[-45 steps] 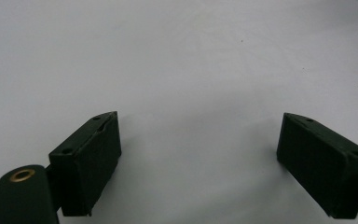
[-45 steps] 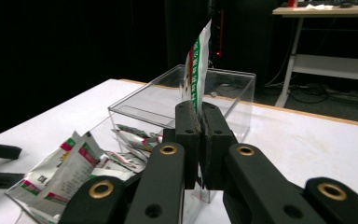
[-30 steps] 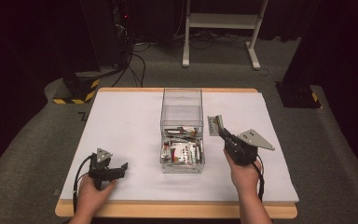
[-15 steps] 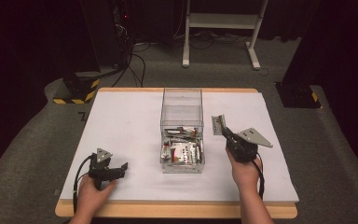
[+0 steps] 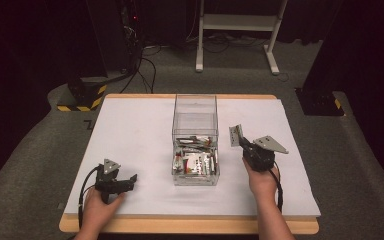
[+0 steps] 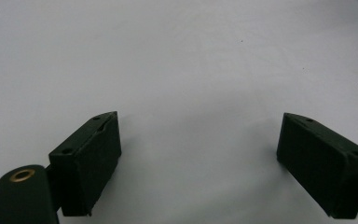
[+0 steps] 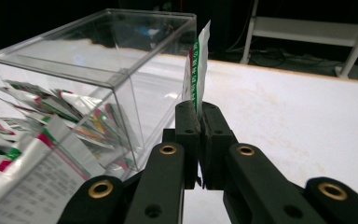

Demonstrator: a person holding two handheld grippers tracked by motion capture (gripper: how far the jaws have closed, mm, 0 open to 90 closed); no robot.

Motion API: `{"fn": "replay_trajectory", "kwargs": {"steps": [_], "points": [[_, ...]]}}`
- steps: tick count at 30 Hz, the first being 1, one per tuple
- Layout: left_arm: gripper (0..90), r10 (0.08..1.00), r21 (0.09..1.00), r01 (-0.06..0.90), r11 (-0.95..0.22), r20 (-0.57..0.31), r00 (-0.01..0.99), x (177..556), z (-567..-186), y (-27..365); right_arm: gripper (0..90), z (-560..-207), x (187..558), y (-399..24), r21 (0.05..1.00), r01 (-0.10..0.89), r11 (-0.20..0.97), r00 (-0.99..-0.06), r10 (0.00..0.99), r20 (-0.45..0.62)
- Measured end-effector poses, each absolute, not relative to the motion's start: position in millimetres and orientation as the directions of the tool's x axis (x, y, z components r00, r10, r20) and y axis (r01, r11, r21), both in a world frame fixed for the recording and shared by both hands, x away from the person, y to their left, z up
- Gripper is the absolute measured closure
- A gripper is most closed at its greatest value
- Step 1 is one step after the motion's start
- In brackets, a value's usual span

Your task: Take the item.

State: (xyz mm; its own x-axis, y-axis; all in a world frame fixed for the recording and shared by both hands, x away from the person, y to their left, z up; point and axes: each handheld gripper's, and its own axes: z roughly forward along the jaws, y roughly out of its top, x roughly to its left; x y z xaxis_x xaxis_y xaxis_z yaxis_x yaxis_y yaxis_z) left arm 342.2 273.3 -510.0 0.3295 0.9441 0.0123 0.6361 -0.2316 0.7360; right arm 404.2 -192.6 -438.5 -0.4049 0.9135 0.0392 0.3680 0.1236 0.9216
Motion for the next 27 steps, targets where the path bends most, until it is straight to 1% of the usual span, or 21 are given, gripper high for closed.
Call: {"fn": "replay_trajectory", "kwargs": {"steps": [18, 22, 27], "points": [[13.8, 0.944, 0.736, 0.636, -0.232, 0.013, 0.33, 342, -510, 273, 87.4, -468, 421, -197, 0.861, 0.493, 0.125, -0.367, 0.927, 0.075], [13.7, 0.944, 0.736, 0.636, -0.231, 0.012, 0.329, 342, -510, 273, 87.1, -470, 421, -199, 0.862, 0.493, 0.119, -0.352, 0.933, 0.072], [13.7, 0.944, 0.736, 0.637, -0.23, 0.011, 0.329, 342, -510, 273, 82.5, -472, 422, -203, 0.859, 0.499, 0.114, -0.323, 0.944, 0.062]]}}
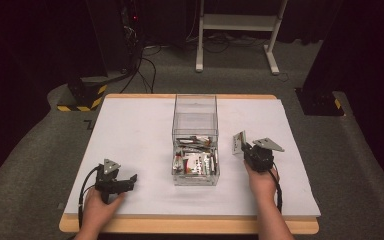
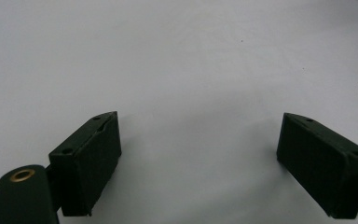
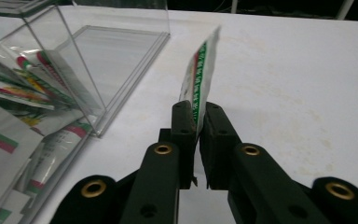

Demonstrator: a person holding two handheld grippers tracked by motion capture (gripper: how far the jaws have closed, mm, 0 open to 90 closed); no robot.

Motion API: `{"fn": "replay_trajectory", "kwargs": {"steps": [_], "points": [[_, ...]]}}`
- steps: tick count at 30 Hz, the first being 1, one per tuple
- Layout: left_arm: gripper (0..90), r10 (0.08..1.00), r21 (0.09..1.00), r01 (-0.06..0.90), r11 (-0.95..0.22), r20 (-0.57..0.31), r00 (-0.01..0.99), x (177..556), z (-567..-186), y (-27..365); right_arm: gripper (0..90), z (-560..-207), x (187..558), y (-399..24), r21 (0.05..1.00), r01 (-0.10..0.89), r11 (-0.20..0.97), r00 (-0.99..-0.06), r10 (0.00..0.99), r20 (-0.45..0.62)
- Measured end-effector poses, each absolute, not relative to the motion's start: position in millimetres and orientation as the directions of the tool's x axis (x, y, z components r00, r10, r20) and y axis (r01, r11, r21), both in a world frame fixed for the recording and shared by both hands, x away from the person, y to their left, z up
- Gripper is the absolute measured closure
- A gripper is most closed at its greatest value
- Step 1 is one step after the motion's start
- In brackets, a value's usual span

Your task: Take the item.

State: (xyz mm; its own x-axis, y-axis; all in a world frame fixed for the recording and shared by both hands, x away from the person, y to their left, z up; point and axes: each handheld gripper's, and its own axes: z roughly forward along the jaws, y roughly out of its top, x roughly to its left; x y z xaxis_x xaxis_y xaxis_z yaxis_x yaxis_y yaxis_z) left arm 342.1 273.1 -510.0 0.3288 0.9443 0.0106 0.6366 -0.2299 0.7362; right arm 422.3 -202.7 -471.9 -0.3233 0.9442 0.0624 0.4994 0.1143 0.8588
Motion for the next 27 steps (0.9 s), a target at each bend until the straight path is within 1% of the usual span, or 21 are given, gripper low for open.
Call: {"fn": "replay_trajectory", "kwargs": {"steps": [3, 9, 18, 27], "points": [[13.8, 0.944, 0.736, 0.636, -0.23, 0.011, 0.329, 342, -510, 273, 75.0, -472, 423, -206, 0.858, 0.504, 0.1, -0.293, 0.954, 0.061], [13.7, 0.944, 0.736, 0.636, -0.232, 0.012, 0.33, 342, -510, 273, 66.5, -470, 422, -215, 0.864, 0.494, 0.093, -0.252, 0.967, 0.04], [13.7, 0.945, 0.737, 0.636, -0.23, 0.011, 0.328, 342, -510, 273, 60.8, -466, 418, -217, 0.872, 0.482, 0.089, -0.243, 0.969, 0.035], [13.7, 0.944, 0.736, 0.636, -0.231, 0.012, 0.329, 342, -510, 273, 53.0, -463, 411, -213, 0.876, 0.474, 0.095, -0.268, 0.962, 0.041]]}}
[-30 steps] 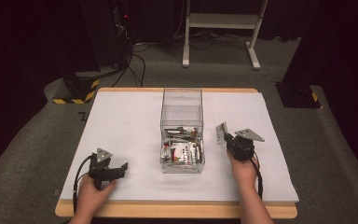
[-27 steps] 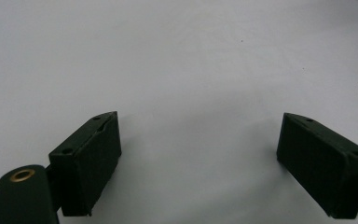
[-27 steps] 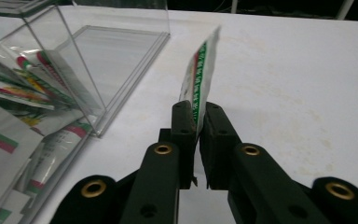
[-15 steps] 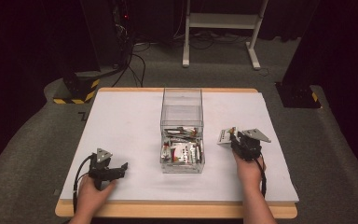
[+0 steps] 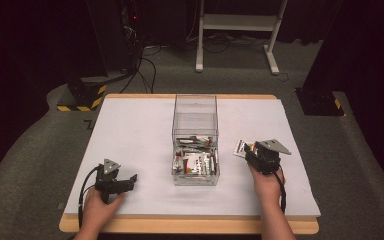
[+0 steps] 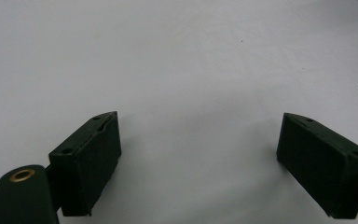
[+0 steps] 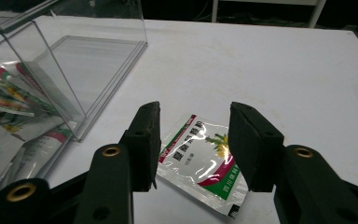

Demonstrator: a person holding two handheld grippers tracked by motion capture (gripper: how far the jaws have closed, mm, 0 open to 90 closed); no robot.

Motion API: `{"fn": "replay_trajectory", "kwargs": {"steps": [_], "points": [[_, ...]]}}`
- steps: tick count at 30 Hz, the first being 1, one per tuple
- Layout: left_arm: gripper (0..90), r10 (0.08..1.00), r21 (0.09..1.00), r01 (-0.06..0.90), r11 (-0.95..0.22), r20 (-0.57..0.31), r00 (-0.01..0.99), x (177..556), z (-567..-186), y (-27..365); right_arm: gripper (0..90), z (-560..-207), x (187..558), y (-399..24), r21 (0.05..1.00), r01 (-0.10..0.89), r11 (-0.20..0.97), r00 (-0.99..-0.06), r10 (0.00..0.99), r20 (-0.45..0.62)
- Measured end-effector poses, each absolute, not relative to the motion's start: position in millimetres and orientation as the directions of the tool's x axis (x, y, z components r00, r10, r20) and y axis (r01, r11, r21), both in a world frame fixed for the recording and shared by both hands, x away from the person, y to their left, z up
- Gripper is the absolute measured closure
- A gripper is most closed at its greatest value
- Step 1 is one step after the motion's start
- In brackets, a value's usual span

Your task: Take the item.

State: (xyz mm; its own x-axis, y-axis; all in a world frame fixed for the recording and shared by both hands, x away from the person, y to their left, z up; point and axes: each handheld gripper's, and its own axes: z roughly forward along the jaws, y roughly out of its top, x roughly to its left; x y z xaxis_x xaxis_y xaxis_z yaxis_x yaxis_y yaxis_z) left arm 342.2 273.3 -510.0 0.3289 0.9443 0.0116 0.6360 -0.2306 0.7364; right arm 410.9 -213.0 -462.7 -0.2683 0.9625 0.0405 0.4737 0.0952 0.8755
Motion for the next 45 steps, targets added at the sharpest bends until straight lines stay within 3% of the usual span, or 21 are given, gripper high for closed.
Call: {"fn": "replay_trajectory", "kwargs": {"steps": [27, 32, 36, 38, 45], "points": [[13.7, 0.944, 0.736, 0.636, -0.23, 0.01, 0.33, 342, -510, 273, 28.8, -476, 387, -172, 0.814, 0.546, 0.197, -0.374, 0.927, 0.027], [13.7, 0.944, 0.736, 0.636, -0.23, 0.01, 0.33, 342, -510, 273, 24.3, -486, 391, -165, 0.772, 0.596, 0.222, -0.389, 0.92, 0.036], [13.7, 0.944, 0.736, 0.636, -0.23, 0.01, 0.33, 342, -510, 273, 15.7, -504, 397, -156, 0.701, 0.66, 0.269, -0.397, 0.918, 0.021], [13.7, 0.944, 0.737, 0.636, -0.23, 0.01, 0.33, 342, -510, 273, 15.5, -505, 395, -151, 0.707, 0.64, 0.3, -0.405, 0.914, -0.021], [13.7, 0.944, 0.736, 0.636, -0.231, 0.01, 0.33, 342, -510, 273, 15.1, -505, 395, -152, 0.706, 0.644, 0.295, -0.405, 0.914, -0.013]]}}
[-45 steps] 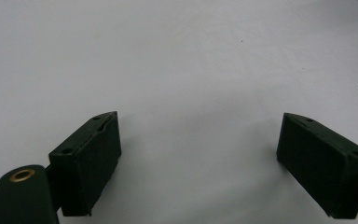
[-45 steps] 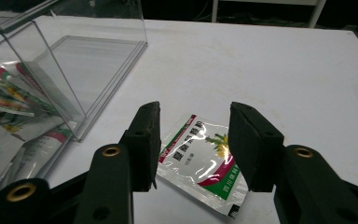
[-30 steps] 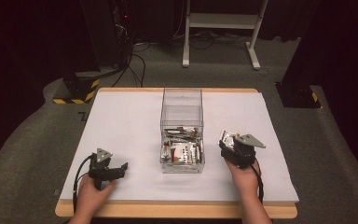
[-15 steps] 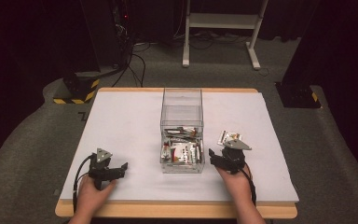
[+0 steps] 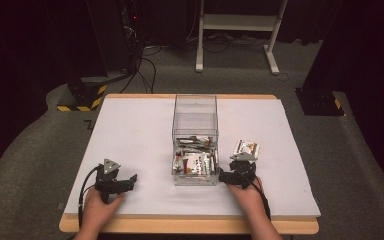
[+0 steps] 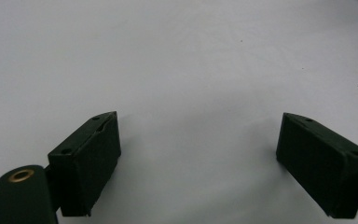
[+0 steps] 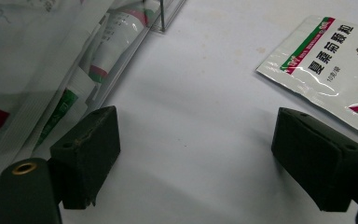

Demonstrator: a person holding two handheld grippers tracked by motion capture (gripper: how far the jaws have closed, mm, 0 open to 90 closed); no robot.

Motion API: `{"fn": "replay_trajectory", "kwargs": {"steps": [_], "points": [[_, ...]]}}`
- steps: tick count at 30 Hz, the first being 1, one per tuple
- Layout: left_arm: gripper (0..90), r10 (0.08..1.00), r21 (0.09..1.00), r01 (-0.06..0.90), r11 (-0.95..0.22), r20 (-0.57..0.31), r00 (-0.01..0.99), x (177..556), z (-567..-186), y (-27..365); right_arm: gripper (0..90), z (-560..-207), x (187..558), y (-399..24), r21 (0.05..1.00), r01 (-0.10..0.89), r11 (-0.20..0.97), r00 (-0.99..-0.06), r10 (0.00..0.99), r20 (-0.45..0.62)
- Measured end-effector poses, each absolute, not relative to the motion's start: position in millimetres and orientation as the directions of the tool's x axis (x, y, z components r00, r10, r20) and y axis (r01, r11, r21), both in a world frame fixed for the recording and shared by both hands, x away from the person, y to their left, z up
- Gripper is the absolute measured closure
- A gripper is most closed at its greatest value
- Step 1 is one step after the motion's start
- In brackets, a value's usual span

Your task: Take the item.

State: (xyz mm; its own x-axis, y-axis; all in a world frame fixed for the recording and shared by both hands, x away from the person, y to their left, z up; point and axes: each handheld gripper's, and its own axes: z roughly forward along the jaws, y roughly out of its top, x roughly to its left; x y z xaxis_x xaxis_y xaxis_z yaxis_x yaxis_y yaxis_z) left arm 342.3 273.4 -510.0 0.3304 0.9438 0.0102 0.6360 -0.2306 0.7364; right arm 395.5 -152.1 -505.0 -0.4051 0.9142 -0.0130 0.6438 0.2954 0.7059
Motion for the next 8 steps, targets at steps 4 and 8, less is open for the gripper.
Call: {"fn": "replay_trajectory", "kwargs": {"steps": [4, 8], "points": [[13.7, 0.944, 0.737, 0.636, -0.229, 0.01, 0.329, 342.3, -510.1, 273.3, 15.2, -505.0, 395.5, -152.2, 0.706, 0.644, 0.295, -0.405, 0.914, -0.012], [13.7, 0.945, 0.738, 0.635, -0.228, 0.009, 0.328, 342.1, -510.2, 273.1, 14.9, -505.0, 395.7, -152.4, 0.705, 0.645, 0.293, -0.405, 0.914, -0.01]]}}
